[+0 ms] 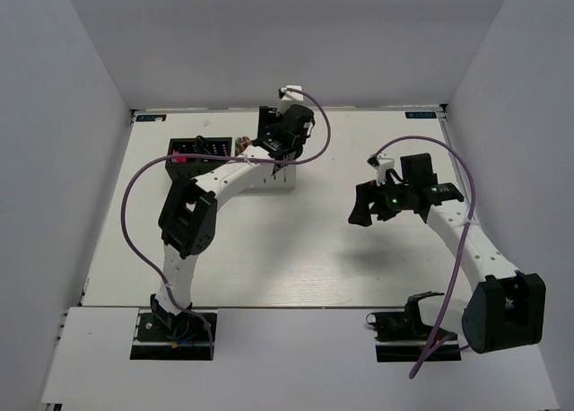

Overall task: Sort the stationery into containers
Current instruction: Place the pen in the storage box, then reset both arms

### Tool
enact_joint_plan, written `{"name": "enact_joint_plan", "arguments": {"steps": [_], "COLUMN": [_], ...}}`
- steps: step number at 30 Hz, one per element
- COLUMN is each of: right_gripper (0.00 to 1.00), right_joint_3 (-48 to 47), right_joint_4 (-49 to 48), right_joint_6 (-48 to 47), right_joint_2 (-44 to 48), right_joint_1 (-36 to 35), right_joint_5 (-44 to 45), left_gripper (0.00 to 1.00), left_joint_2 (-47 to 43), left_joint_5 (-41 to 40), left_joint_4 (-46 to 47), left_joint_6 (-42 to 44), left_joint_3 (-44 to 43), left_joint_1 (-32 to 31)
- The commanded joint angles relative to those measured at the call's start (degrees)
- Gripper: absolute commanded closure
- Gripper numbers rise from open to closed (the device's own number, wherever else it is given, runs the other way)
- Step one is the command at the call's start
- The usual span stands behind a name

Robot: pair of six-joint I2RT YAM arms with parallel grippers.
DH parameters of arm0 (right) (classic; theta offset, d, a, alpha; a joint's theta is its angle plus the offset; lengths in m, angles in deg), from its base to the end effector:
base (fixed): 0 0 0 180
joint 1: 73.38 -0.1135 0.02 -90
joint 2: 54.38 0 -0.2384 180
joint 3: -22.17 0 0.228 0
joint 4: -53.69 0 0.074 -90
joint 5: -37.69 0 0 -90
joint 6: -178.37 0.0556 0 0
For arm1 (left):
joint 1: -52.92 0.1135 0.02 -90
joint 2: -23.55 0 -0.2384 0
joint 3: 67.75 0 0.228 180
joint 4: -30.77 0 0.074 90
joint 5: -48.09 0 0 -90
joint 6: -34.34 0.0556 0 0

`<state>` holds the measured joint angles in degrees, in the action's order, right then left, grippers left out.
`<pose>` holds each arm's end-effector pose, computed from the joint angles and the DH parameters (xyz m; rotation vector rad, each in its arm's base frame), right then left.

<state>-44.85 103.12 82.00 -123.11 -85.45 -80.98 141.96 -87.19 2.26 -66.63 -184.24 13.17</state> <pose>0.2276 0.0759 0.2332 -0.6013 2.3470 0.6582 0.3780 -0.2630 0.2583 0.0327 1.9430 0.2490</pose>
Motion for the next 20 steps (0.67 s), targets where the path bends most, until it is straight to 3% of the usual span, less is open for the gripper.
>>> {"name": "enact_joint_plan", "arguments": {"steps": [1,5,6,7,10,11,13,14,15,16,20], "right_gripper": [0.1,0.1,0.1,0.1,0.1,0.1,0.1,0.1,0.1,0.1,0.1], "right_joint_3": [-0.9,-0.6,-0.4,-0.5,-0.3,-0.4,-0.4,-0.3,0.3,1.7,1.3], "right_joint_4": [-0.8,-0.9,-1.3,-1.5,-3.7,-4.0,-5.4,-5.6,-7.0,-8.2,-8.8], "right_joint_6": [-0.5,-0.7,-0.7,-0.7,1.7,5.6,9.7,9.6,9.6,8.8,10.0], "right_joint_2": [0.1,0.7,1.0,1.1,1.8,2.4,3.0,3.6,4.3,5.3,6.4], "right_joint_1": [0.2,0.2,0.4,0.4,0.4,0.6,0.6,0.4,0.4,0.4,0.1], "right_joint_5": [-1.0,-0.9,-1.0,-0.7,2.5,3.7,9.3,10.6,11.1,11.2,10.7], "left_gripper": [0.04,0.03,0.06,0.24,0.92,1.0,1.0,0.58,0.25,0.02,0.0], "left_joint_2": [-7.8,-16.4,-17.8,-21.5,-32.1,-34.6,-46.0,-49.2,-58.5,-61.8,-80.0], "left_joint_5": [2.5,7.1,7.3,8.1,10.1,11.2,19.0,20.3,21.8,21.2,14.2], "left_joint_4": [-0.6,-2.0,-2.1,-3.0,-12.1,-14.5,-22.2,-23.6,-24.6,-27.8,-37.4], "left_joint_6": [-0.5,0.0,1.0,1.5,-1.9,-7.6,-10.1,-12.3,-12.8,-14.3,-18.1], "left_joint_3": [0.3,3.0,3.8,4.6,10.1,16.2,22.3,32.6,35.8,41.5,53.6], "left_joint_1": [0.0,-4.3,-5.2,-7.3,-11.4,-12.0,-12.5,-12.3,-12.4,-12.4,-12.2]}}
